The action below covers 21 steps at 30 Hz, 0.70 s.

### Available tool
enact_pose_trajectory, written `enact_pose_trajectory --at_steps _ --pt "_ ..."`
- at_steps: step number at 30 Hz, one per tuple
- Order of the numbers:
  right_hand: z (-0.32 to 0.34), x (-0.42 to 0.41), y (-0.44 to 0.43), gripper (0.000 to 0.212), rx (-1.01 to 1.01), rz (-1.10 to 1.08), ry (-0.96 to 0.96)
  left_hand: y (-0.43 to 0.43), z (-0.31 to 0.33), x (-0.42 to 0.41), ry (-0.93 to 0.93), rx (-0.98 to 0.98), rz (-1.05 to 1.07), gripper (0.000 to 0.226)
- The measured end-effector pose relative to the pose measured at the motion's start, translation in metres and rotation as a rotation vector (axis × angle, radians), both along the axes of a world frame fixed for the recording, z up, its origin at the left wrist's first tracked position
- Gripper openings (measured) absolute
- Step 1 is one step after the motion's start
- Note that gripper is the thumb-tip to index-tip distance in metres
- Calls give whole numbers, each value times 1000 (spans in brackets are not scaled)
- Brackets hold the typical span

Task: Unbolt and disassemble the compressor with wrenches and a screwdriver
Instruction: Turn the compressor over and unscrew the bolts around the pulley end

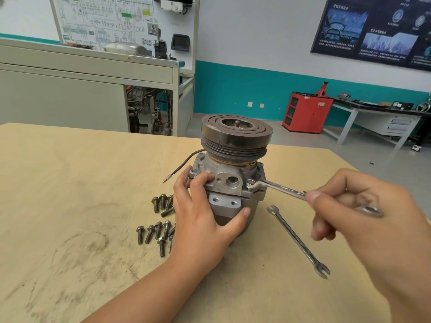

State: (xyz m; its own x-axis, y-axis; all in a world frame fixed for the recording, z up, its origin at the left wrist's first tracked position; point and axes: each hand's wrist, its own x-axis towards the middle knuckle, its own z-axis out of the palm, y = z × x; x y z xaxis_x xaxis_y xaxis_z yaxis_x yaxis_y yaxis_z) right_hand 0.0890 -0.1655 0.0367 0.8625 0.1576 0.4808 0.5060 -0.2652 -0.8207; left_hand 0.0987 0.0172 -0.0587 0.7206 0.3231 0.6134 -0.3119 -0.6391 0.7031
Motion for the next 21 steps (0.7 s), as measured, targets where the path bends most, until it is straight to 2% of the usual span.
enact_pose_trajectory --at_steps 3,6,8,11,17,21 --pt "6 25 -15 18 59 135 171 -1 1 0 16 3 5 65" --pt "7 50 -20 10 202 271 391 -1 3 -1 32 -3 1 64" --pt "2 66 -19 10 269 299 465 -1 3 0 33 -8 3 62" --pt "-5 85 -8 11 332 284 506 -2 1 1 25 -12 10 62" --pt "-14 113 27 9 327 253 552 -1 0 1 16 -10 14 63" --pt "-14 121 46 28 238 262 522 0 -1 2 10 -4 12 64"
